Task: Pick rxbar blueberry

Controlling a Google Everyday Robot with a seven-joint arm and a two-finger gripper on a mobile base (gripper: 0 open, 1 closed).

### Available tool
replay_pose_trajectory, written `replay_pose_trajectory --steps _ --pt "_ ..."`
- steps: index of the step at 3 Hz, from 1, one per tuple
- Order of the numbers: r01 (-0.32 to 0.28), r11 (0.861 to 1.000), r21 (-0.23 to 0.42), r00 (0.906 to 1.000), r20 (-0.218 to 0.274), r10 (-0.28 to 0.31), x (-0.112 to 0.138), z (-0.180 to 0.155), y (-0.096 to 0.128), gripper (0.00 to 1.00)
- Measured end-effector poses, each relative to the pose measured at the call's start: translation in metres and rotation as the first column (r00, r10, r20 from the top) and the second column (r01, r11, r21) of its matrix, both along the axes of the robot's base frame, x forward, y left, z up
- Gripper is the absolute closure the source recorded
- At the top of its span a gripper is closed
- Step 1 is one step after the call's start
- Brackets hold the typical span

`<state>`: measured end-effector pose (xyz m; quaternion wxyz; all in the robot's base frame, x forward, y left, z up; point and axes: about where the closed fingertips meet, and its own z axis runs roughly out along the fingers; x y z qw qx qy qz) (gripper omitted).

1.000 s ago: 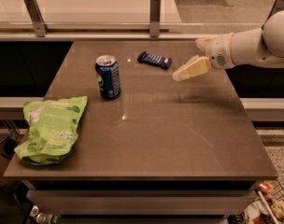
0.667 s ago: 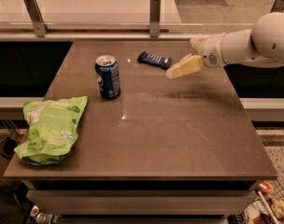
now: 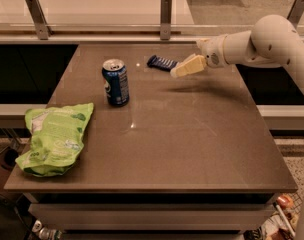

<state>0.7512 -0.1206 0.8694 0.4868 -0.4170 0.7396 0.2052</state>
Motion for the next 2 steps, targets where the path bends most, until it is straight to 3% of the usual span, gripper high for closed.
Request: replay_pose_trajectory --steps 2 --pt "-0.015 0.999 0.039 0.9996 -0.023 0.016 0.0274 -0.0190 0.0137 0.00"
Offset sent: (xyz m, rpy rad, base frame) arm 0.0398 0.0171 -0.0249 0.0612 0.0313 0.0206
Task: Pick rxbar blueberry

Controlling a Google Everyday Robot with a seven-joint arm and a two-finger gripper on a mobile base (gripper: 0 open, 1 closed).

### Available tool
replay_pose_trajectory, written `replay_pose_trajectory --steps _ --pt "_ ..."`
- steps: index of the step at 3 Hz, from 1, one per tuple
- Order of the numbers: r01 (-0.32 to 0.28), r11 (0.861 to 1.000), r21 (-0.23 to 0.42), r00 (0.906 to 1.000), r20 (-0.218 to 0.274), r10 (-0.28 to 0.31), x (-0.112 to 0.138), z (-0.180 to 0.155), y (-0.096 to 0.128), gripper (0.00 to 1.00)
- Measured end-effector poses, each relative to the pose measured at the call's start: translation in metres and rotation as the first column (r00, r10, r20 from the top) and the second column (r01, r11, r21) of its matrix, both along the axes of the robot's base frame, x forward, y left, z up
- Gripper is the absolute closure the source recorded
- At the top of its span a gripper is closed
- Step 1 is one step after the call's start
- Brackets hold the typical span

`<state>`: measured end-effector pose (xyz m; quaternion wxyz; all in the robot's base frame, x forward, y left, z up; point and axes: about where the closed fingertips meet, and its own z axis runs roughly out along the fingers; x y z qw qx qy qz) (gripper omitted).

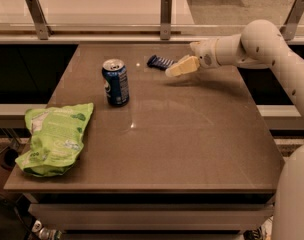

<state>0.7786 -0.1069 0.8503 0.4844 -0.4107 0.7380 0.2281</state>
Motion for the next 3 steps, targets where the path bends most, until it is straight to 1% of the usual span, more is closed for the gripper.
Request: replay_pose_trajectory --steps 3 --pt "-0.047 0.999 0.019 0.9980 -0.041 0.047 0.012 -0.028 0.031 0.00"
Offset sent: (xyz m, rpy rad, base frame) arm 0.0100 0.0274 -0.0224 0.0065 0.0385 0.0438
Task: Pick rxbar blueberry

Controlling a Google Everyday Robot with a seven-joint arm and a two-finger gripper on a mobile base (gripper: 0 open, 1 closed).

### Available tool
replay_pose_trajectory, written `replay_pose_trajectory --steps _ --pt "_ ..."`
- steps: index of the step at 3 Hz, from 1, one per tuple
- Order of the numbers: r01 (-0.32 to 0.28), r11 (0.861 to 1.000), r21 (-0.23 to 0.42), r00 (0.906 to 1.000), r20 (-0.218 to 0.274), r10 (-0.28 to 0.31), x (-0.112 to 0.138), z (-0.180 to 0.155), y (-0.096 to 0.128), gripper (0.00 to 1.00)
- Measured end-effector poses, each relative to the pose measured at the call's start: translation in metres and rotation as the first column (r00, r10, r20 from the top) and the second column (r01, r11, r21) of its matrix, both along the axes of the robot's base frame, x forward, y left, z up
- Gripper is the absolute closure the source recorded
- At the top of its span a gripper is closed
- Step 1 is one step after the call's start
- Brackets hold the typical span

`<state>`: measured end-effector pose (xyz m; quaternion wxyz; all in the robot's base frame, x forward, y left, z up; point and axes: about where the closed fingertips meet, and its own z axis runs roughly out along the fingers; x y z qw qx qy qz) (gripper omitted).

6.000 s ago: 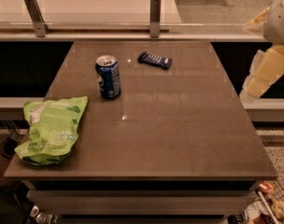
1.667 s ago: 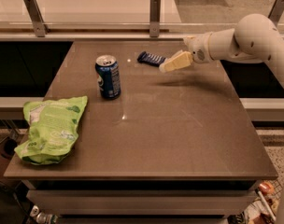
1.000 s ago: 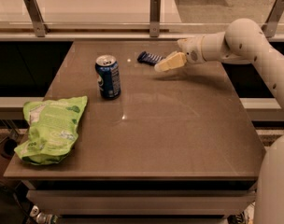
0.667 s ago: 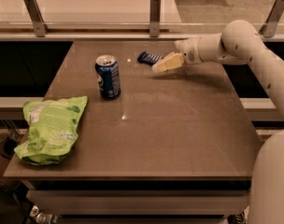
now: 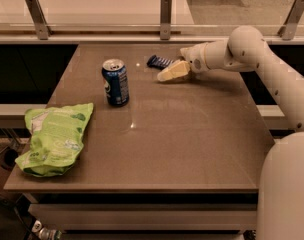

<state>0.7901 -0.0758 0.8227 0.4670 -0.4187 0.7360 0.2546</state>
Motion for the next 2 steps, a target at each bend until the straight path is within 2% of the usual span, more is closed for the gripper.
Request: replay_pose_trajectory --steps 1,2 --pt "-0.006 1.000 0.016 0.9999 -0.015 0.006 0.0016 -0.0124 0.0077 0.00" --pt "-0.011 1.000 0.017 0.9998 -0.017 0.011 0.0018 -0.0144 0.0114 0.16"
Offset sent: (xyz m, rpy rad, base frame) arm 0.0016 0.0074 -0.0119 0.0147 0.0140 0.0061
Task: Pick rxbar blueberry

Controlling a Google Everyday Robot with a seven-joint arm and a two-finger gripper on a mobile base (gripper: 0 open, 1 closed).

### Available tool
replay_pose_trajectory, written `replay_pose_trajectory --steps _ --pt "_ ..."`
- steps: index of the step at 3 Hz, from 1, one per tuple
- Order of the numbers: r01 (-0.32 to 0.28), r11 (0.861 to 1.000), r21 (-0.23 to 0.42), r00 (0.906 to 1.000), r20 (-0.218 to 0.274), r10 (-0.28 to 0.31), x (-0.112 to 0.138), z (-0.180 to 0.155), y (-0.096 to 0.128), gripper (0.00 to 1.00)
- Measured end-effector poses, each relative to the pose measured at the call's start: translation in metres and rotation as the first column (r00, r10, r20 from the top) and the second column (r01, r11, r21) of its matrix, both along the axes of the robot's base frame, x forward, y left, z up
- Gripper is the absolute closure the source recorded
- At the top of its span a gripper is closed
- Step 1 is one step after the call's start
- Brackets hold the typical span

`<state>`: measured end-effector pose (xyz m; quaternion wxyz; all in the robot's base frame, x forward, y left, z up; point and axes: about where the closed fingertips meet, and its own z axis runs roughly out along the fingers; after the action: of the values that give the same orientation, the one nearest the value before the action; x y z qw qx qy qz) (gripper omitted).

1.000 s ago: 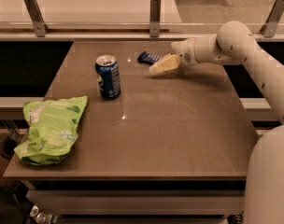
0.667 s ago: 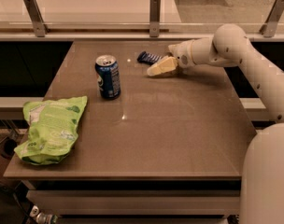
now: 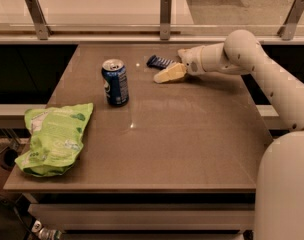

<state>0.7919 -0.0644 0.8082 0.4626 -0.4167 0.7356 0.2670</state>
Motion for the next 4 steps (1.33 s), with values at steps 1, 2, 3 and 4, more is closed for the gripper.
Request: replay_pose_trajectory --steps 1,2,3,4 --pt "-0.001 1.000 0.000 1.0000 0.000 0.001 0.000 0.000 0.001 0.39" --pt "-0.001 1.000 0.000 1.0000 0.000 0.001 0.000 0.003 0.001 0.63" --pt "-0.001 1.000 0.000 1.0000 -0.001 0.001 0.000 0.008 0.001 0.86" --pt "-0.001 1.000 0.000 1.0000 -0.001 0.001 0.000 0.011 0.001 1.00"
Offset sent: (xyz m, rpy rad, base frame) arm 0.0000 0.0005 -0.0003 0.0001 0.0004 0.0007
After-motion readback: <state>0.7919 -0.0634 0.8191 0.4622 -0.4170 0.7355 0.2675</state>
